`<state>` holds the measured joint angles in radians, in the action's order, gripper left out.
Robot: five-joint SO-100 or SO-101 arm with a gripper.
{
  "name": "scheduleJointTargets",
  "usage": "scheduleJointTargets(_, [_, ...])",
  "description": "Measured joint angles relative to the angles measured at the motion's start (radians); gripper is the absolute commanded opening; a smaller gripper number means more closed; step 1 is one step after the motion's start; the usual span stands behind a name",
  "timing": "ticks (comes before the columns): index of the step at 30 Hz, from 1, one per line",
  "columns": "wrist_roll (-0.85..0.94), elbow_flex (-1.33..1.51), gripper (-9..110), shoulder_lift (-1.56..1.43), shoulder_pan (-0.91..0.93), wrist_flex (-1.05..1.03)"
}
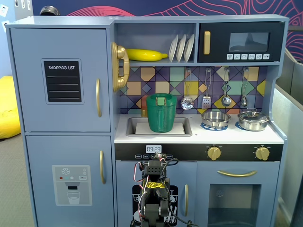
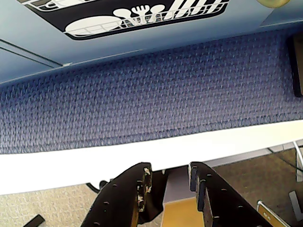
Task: Open the left cabinet door
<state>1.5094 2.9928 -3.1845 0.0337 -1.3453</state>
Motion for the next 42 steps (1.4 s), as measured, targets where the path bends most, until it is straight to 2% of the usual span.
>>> scheduleJointTargets(15, [0.005,0.0,0,0.0,0.037,0.0])
scheduleJointTargets(21, [0.103,-0.003,0,0.008,-0.086,0.031])
scheduleJointTargets(28, [0.141,-0.21,0,0.072,-0.35,0.345])
scheduleJointTargets(34, [0.141,-0.514,11,0.284,-0.506,0.626])
scheduleJointTargets(42, [0.15,-0.762,16,0.506,-0.595,0.842])
